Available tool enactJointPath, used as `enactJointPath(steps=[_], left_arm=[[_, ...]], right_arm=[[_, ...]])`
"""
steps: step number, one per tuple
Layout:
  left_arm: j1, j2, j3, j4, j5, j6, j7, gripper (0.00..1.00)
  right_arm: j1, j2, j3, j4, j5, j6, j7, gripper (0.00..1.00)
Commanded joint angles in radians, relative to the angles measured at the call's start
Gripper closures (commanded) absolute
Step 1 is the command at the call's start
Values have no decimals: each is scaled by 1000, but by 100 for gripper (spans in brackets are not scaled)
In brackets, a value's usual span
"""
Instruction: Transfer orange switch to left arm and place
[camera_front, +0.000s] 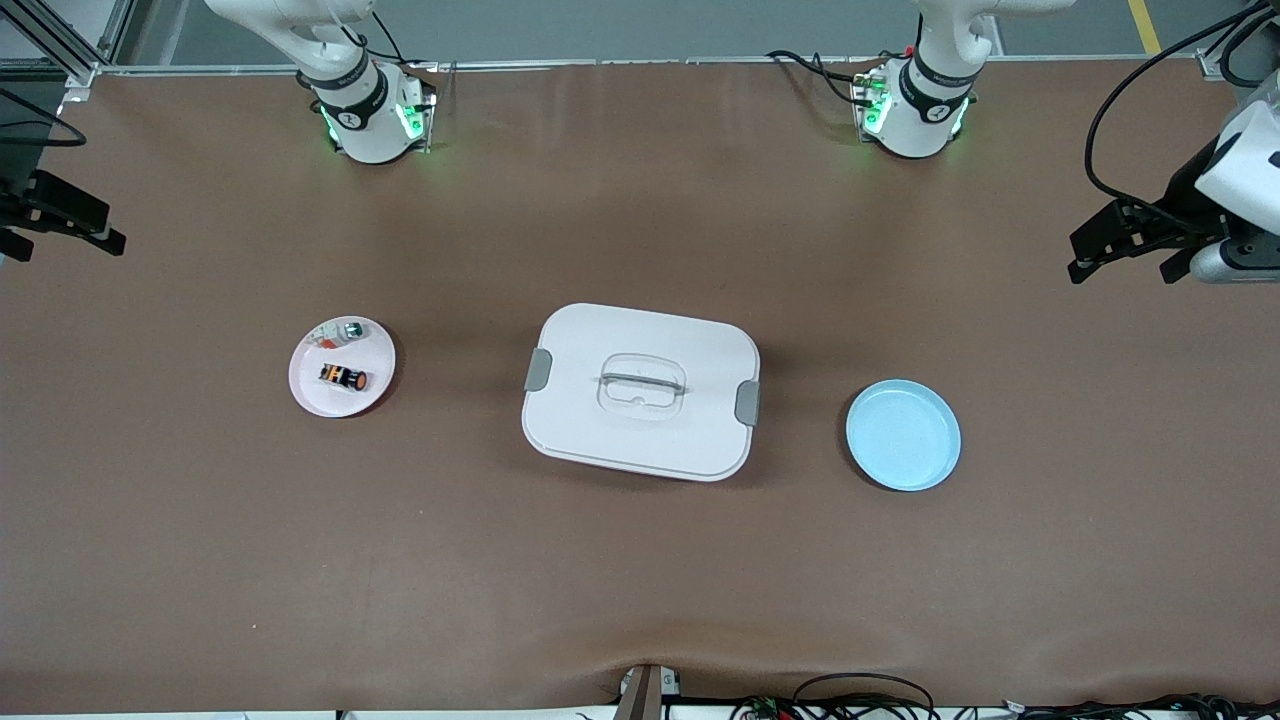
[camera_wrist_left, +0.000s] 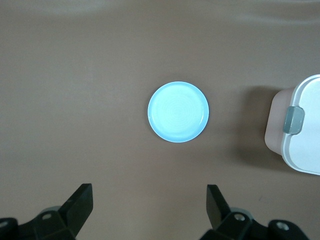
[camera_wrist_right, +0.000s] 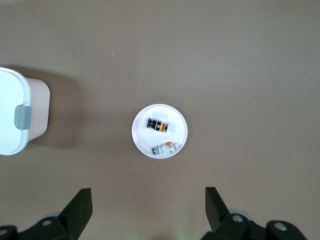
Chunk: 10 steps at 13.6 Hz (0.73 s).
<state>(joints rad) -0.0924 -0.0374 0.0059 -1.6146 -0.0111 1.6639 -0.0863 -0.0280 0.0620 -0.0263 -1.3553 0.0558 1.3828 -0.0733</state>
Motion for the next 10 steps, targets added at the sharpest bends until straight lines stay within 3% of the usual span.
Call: enactJointPath(steps=[1,10], left_arm=[[5,16,-4,28,3,-26,0,0],[6,21,-6,32,-1,-26,3,0]], right_arm=[[-9,-28,2,-30,13,13,-13,0],[-16,-28,0,-30,13,13,-13,0]])
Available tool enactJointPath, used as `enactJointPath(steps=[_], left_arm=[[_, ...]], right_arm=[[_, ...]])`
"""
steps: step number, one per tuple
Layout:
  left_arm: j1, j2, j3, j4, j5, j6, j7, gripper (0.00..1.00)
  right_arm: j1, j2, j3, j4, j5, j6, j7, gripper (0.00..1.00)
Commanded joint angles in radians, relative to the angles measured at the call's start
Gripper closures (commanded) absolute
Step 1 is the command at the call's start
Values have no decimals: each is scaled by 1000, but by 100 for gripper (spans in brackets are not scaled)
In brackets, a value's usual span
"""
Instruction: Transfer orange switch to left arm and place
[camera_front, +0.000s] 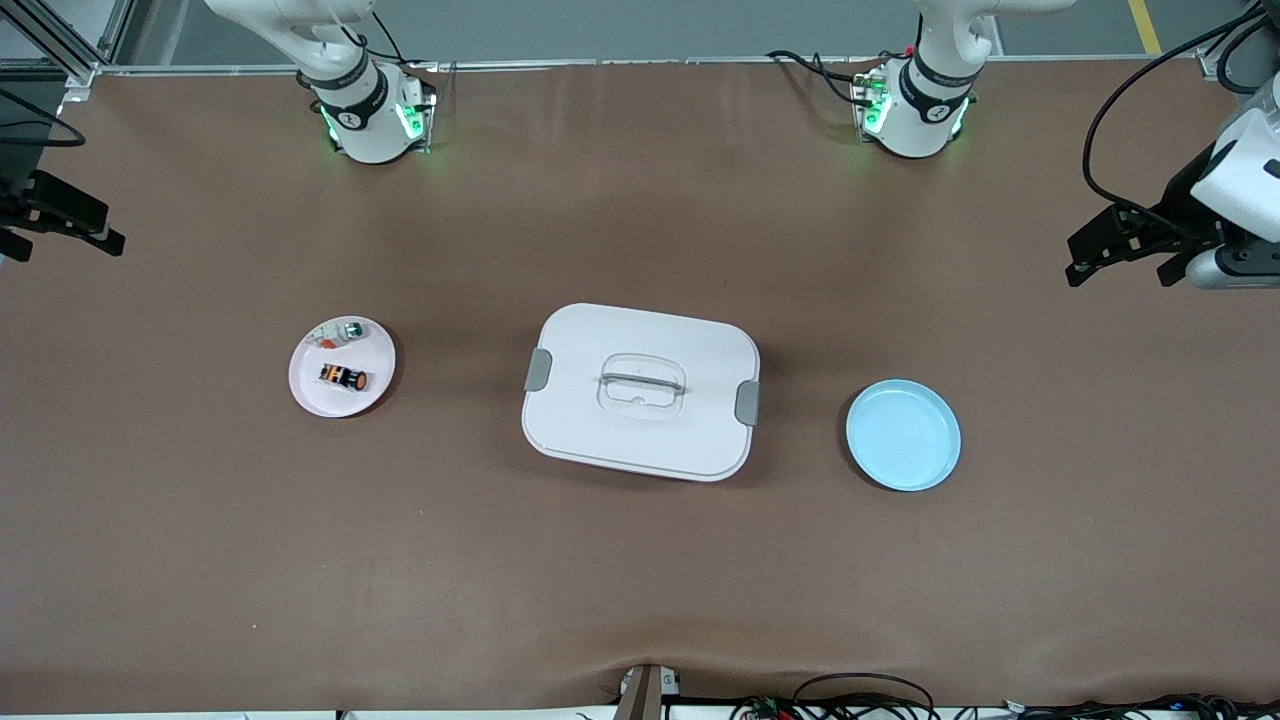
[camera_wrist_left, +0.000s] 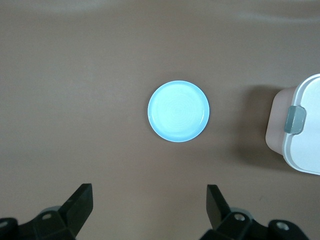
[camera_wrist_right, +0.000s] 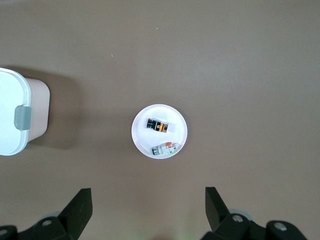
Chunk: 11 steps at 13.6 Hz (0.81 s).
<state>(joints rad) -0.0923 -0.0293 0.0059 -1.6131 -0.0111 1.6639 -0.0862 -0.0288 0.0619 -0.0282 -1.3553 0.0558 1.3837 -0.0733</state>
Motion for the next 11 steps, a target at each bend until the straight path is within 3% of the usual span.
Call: enactJointPath(steps=[1,11], left_arm=[[8,14,-4,28,-1,-26,3,0],[5,12,-4,30,-1,-26,2,0]], right_arm=[[-16,-28,4,-30,13,12,-13,0],[-52,-22,4,-27,13,11,-13,0]])
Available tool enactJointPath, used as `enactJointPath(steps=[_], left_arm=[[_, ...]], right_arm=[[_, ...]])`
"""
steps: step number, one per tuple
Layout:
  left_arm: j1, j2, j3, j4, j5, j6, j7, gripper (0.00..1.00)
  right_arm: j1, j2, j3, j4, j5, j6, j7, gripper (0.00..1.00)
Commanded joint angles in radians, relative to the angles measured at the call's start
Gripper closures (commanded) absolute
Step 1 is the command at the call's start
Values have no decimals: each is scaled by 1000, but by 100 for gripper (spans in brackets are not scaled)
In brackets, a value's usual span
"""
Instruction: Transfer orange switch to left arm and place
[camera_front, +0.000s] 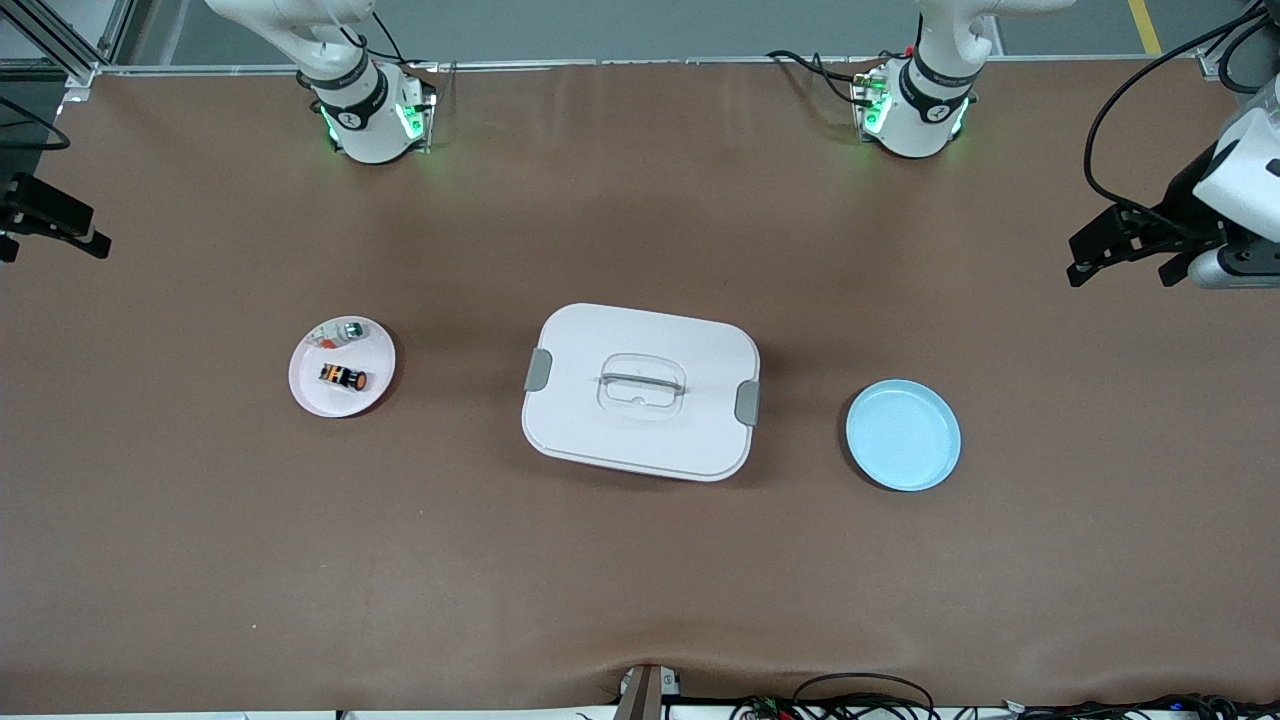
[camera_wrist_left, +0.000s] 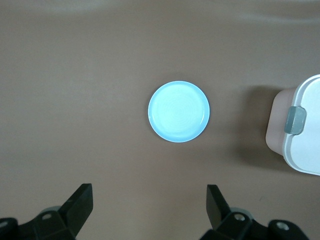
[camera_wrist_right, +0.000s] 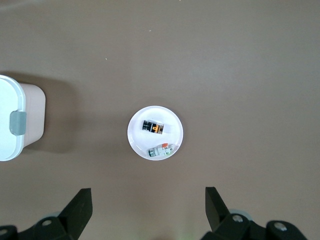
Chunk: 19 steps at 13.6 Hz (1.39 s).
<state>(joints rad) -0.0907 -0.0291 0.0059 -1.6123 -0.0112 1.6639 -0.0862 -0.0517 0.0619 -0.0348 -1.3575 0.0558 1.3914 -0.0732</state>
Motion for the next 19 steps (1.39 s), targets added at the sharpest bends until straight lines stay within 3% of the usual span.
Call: enactJointPath(steps=[1,10,19], left_arm=[[3,12,-4,29,-3,-26,2,0],[5,12,-6,31,-3,-26,3,0],[5,12,-6,31,-3,-26,3,0]], right_arm=[[-30,-21,10,-20,12,9,-7,0],[-30,55,10,-26,13,46,-13,0],[4,-13,16,-497,47,395,196,0]])
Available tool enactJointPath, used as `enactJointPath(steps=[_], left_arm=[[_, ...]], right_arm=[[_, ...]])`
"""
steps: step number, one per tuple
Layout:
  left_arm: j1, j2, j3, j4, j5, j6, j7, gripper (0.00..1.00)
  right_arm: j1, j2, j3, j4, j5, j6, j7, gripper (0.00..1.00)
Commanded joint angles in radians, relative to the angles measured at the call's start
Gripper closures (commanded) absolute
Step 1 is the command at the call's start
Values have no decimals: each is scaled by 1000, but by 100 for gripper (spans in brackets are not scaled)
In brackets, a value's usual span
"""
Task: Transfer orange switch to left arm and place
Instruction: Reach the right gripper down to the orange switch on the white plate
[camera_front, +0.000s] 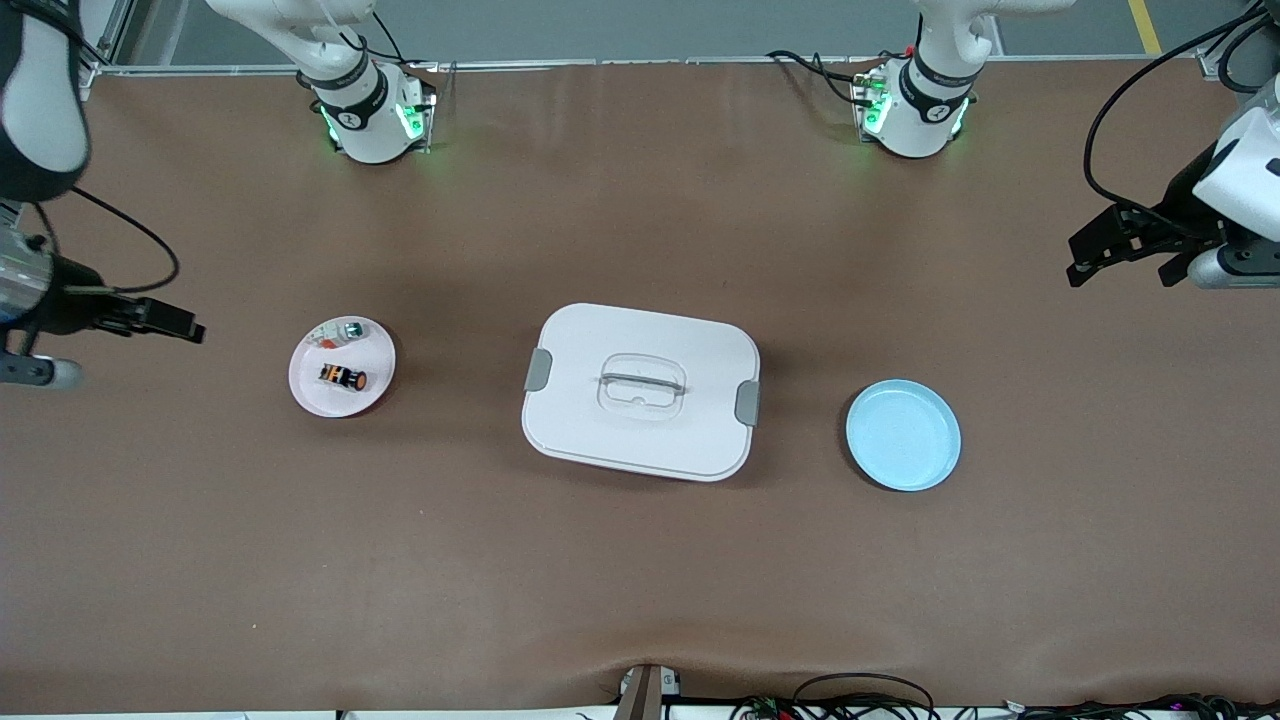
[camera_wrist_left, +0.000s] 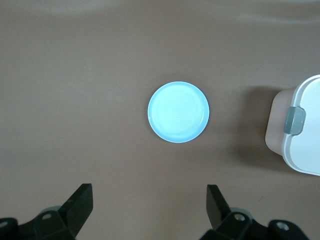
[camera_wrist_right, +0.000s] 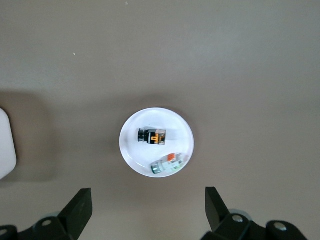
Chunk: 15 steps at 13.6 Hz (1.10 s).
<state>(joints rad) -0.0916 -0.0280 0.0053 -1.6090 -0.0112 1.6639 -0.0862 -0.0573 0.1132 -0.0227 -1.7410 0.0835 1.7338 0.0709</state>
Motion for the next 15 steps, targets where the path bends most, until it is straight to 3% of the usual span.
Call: enactJointPath(steps=[1,8,15], left_arm=[[6,11,-4,26,-3,-26,3,0],[7,11,-4,26,-3,-26,5,0],[6,11,-5,26,-3,-26,3,0]], right_arm=[[10,-63,4,-155,35,87,52,0],[40,-61,4,-471,78,464,53,0],[56,46,3,-514,73,633,52,0]])
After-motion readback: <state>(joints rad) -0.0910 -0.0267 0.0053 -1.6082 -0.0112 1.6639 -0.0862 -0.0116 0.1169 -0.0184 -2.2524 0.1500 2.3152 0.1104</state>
